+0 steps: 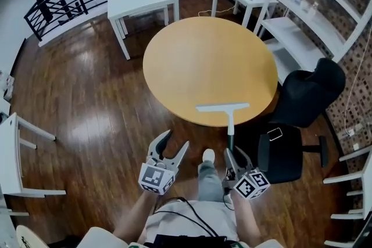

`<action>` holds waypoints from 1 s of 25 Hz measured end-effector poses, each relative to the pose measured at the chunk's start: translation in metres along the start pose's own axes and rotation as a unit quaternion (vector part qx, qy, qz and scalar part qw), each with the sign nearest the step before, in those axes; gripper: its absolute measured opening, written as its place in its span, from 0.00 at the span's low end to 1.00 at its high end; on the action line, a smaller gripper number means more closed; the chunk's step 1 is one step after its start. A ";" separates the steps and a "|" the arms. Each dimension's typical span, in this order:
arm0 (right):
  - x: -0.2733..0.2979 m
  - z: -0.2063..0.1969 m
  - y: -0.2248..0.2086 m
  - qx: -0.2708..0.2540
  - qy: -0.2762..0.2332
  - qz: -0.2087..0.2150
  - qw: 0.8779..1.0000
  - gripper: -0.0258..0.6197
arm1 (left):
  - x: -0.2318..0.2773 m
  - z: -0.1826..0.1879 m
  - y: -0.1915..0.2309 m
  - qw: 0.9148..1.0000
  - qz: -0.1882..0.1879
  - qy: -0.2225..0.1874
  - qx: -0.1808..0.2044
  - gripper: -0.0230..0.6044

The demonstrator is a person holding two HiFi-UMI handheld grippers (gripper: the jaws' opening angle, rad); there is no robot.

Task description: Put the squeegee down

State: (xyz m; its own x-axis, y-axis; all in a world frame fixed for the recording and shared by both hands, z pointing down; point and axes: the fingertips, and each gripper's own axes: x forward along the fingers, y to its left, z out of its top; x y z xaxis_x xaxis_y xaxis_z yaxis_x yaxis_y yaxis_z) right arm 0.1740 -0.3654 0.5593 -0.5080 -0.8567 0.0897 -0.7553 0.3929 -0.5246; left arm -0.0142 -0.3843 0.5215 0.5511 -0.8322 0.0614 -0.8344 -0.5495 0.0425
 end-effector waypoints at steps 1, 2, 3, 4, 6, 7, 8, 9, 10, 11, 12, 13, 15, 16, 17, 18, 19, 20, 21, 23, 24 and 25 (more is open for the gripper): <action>0.016 0.004 -0.019 0.003 0.003 -0.001 1.000 0.22 | 0.022 -0.003 0.007 1.000 0.003 0.007 -0.005 0.41; 0.032 0.009 -0.040 0.001 0.009 -0.002 1.000 0.22 | 0.046 -0.005 0.013 1.000 0.007 0.013 -0.011 0.41; 0.049 0.014 -0.063 -0.003 0.017 -0.005 1.000 0.22 | 0.071 -0.008 0.019 1.000 0.011 0.019 -0.017 0.41; 0.067 0.020 -0.086 -0.008 0.027 -0.010 1.000 0.22 | 0.097 -0.010 0.025 0.999 0.015 0.024 -0.020 0.41; 0.104 0.030 -0.131 -0.012 0.050 -0.021 0.998 0.22 | 0.147 -0.013 0.032 0.999 0.016 0.036 -0.022 0.41; 0.121 0.033 -0.151 -0.012 0.063 -0.025 0.998 0.22 | 0.169 -0.013 0.035 0.999 0.015 0.043 -0.023 0.41; 0.138 0.035 -0.169 -0.012 0.076 -0.028 0.997 0.22 | 0.188 -0.014 0.038 0.998 0.016 0.051 -0.025 0.41; 0.156 0.036 -0.187 -0.012 0.087 -0.029 0.996 0.22 | 0.206 -0.014 0.041 0.998 0.018 0.057 -0.028 0.41; 0.175 0.037 -0.204 -0.014 0.097 -0.030 0.995 0.22 | 0.222 -0.013 0.043 0.997 0.020 0.063 -0.034 0.41; 0.194 0.038 -0.221 -0.018 0.106 -0.030 0.994 0.22 | 0.239 -0.009 0.045 0.997 0.022 0.067 -0.042 0.41; 0.214 0.039 -0.239 -0.024 0.114 -0.032 0.993 0.22 | 0.254 -0.006 0.045 0.996 0.023 0.070 -0.051 0.41; 0.234 0.039 -0.257 -0.029 0.124 -0.036 0.991 0.22 | 0.267 -0.004 0.046 0.996 0.023 0.075 -0.054 0.41; 0.271 0.035 -0.288 -0.034 0.142 -0.050 0.988 0.22 | 0.283 -0.011 0.054 0.995 0.021 0.089 -0.044 0.41; 0.287 0.032 -0.301 -0.035 0.152 -0.058 0.986 0.22 | 0.287 -0.016 0.060 0.994 0.022 0.097 -0.041 0.41; 0.303 0.027 -0.314 -0.038 0.165 -0.067 0.983 0.22 | 0.291 -0.020 0.067 0.993 0.026 0.104 -0.043 0.41; 0.318 0.022 -0.326 -0.042 0.178 -0.076 0.980 0.22 | 0.294 -0.024 0.075 0.992 0.030 0.109 -0.048 0.41; 0.333 0.017 -0.338 -0.047 0.191 -0.086 0.977 0.22 | 0.297 -0.026 0.083 0.992 0.033 0.113 -0.053 0.41; 0.346 0.012 -0.349 -0.050 0.203 -0.095 0.973 0.22 | 0.300 -0.029 0.090 0.991 0.035 0.118 -0.057 0.41; 0.358 0.007 -0.359 -0.051 0.213 -0.105 0.970 0.22 | 0.302 -0.034 0.097 0.990 0.033 0.123 -0.056 0.41; 0.375 -0.002 -0.375 -0.050 0.231 -0.125 0.963 0.22 | 0.305 -0.042 0.110 0.989 0.027 0.134 -0.051 0.41; 0.381 -0.007 -0.382 -0.052 0.240 -0.136 0.960 0.22 | 0.307 -0.045 0.116 0.989 0.025 0.137 -0.051 0.41; 0.385 -0.012 -0.387 -0.056 0.249 -0.147 0.956 0.22 | 0.309 -0.046 0.123 0.989 0.023 0.139 -0.053 0.41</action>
State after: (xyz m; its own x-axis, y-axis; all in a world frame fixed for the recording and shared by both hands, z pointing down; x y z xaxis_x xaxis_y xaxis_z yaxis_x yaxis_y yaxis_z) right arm 0.2662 -0.8433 0.8068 -0.3803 -0.6817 0.6250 -0.9209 0.2167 -0.3240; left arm 0.0536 -0.7056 0.5919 0.5039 -0.7951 0.3374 -0.8619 -0.4886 0.1358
